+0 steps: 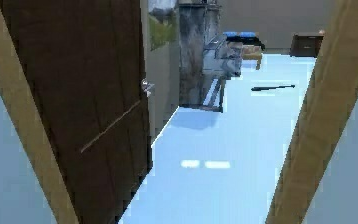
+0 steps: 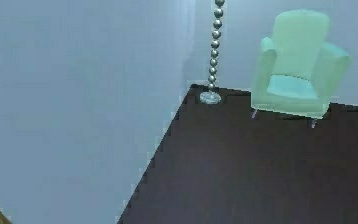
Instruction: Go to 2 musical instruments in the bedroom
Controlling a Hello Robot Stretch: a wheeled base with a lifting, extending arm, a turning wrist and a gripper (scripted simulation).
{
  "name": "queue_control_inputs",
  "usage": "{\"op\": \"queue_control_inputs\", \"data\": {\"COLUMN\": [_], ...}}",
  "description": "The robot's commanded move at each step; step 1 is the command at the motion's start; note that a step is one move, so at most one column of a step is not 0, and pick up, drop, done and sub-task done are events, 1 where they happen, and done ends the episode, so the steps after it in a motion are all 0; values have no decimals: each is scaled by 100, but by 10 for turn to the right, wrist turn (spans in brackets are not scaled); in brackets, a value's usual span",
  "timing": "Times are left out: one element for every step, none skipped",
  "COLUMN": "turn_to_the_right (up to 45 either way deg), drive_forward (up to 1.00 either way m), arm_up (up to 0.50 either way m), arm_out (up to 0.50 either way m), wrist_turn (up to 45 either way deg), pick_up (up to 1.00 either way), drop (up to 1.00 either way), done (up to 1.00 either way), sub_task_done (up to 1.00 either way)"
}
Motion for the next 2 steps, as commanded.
{"op": "queue_control_inputs", "data": {"turn_to_the_right": [0,420], "drive_forward": [75,0], "arm_up": [0,0], "arm_out": [0,0], "wrist_turn": [0,0], "pick_up": [0,0], "drop": [0,0], "done": [0,0], "sub_task_done": [0,0]}}
